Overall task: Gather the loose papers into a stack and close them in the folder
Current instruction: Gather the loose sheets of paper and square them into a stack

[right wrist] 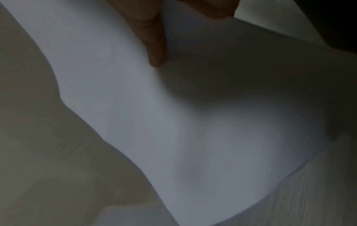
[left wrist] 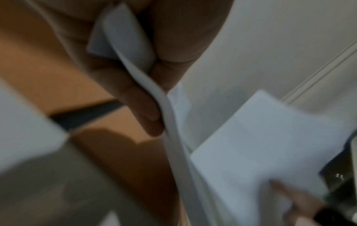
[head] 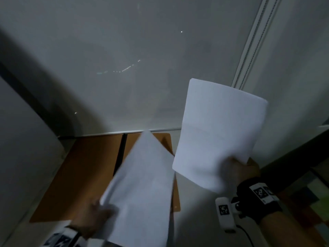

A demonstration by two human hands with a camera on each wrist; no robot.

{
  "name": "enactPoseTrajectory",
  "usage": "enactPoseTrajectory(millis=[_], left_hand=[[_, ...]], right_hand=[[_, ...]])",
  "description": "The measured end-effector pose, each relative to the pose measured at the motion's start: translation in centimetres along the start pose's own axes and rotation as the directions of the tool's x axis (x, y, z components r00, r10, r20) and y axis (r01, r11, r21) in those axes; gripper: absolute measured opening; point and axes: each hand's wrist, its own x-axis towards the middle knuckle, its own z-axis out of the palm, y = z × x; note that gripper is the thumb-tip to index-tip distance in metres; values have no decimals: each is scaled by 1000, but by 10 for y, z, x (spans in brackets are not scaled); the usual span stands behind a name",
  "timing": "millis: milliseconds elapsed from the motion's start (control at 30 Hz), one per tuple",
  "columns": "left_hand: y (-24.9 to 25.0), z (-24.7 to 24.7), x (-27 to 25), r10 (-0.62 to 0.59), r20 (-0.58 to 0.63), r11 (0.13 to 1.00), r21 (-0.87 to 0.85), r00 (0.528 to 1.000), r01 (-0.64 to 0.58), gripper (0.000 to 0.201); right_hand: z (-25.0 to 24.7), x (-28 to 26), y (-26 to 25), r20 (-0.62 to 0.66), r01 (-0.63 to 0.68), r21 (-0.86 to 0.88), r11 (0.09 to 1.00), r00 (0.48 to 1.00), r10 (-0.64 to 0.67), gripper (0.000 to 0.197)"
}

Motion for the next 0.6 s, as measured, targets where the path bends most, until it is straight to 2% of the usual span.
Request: enactPoseTrajectory(millis=[33, 67, 133, 200, 233, 300, 333, 367, 400, 433, 500, 567, 600], left_hand=[[-8, -16, -1, 0, -90, 981, -194, 996, -18, 11], [-13, -31, 1, -19, -137, 913, -407, 990, -38, 12], [-13, -46, 4, 11, -121, 711, -697, 993, -93, 29], [2, -46, 6, 140, -87, 604, -782, 986, -155, 40], [15, -42, 8, 197, -68, 595, -785, 978, -175, 51], [37, -29, 15, 235, -59, 630, -751, 970, -198, 74], [45, -22, 19, 223, -76, 660, -722, 972, -208, 68], [53, -17, 21, 200, -107, 694, -686, 974, -218, 50], [58, -14, 25, 184, -142, 733, -639, 973, -232, 35], [60, -11, 30, 172, -174, 768, -593, 970, -242, 29], [62, -6, 36, 152, -204, 840, -490, 967, -235, 28], [61, -1, 36, 102, -245, 890, -411, 964, -198, 38], [60, 1, 35, 87, -252, 892, -411, 964, -188, 34]], right_hand=[[2, -1, -1, 1, -1, 16, 1000, 1000, 1, 14], [6, -2, -2, -6, 13, 32, 999, 1000, -13, 22], [19, -7, -2, 41, 29, 60, 998, 999, -32, 27], [35, -16, -5, 145, 10, 101, 995, 989, -25, 26], [45, -20, -6, 195, 11, 86, 996, 980, -28, 27], [66, -27, -5, 285, 4, 5, 1000, 959, -5, 17], [75, -31, -4, 314, -24, -38, 999, 949, 34, 13], [84, -34, -2, 328, -54, -59, 997, 942, 70, 14], [90, -35, 0, 378, -103, -60, 993, 918, 118, 17], [95, -37, 2, 430, -166, -12, 986, 889, 155, 21], [99, -40, 2, 532, -313, 119, 942, 821, 206, 33], [95, -38, 1, 564, -339, 161, 927, 802, 196, 24], [99, -42, 2, 560, -330, 162, 930, 807, 189, 22]])
